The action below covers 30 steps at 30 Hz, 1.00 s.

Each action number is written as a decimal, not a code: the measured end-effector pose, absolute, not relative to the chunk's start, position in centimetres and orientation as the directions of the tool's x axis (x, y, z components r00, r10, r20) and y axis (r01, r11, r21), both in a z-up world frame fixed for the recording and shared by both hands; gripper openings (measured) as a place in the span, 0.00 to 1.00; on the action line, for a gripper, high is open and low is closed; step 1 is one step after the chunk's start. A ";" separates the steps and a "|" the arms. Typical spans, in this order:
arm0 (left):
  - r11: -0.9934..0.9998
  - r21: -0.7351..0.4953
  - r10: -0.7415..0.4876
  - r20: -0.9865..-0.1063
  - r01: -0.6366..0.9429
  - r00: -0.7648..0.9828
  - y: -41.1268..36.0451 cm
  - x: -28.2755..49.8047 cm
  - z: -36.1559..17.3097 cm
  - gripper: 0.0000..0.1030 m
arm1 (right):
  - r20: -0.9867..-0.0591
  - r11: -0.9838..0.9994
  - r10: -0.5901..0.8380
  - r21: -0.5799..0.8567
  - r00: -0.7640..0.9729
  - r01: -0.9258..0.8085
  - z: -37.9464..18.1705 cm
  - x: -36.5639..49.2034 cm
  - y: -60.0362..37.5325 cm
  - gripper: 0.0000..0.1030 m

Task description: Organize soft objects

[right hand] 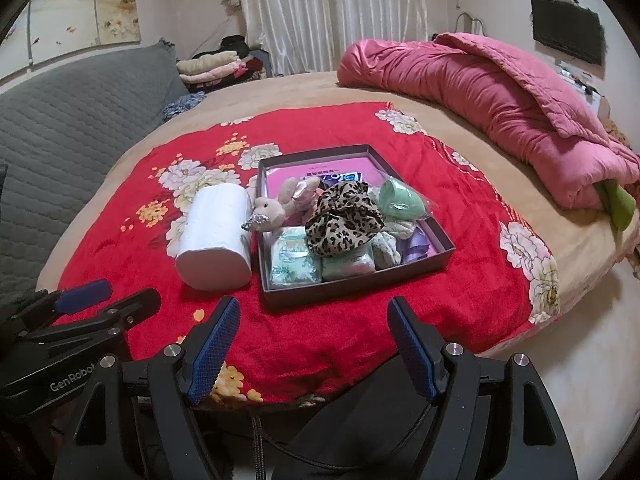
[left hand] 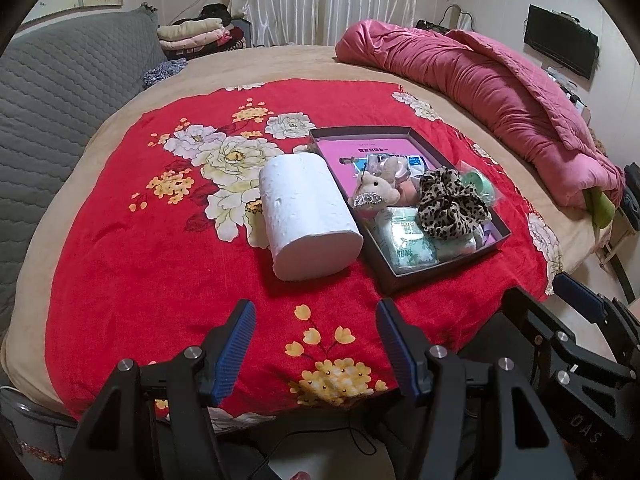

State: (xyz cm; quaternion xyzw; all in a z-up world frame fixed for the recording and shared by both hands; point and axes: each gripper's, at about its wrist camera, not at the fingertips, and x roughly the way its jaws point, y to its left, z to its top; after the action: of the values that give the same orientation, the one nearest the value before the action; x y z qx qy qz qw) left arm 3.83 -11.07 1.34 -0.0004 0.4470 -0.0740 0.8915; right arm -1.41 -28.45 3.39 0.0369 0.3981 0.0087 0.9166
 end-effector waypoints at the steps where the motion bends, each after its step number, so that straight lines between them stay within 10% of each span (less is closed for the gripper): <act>1: 0.989 -0.068 -0.133 -0.798 0.131 0.588 -11.2 3.8 1.3 0.60 | -0.729 0.997 0.045 0.075 0.683 0.014 3.4 -1.4 -28.5 0.75; 30: 0.991 -0.061 -0.121 -0.805 0.121 0.580 -11.4 3.7 1.0 0.60 | -0.742 0.996 0.055 0.089 0.668 0.017 2.9 -1.2 -28.5 0.75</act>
State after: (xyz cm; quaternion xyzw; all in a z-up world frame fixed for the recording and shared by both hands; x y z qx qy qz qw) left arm 3.69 -11.36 0.98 0.0003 0.4529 -0.0681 0.8889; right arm -1.21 -28.48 2.88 0.0440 0.4075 0.0102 0.9121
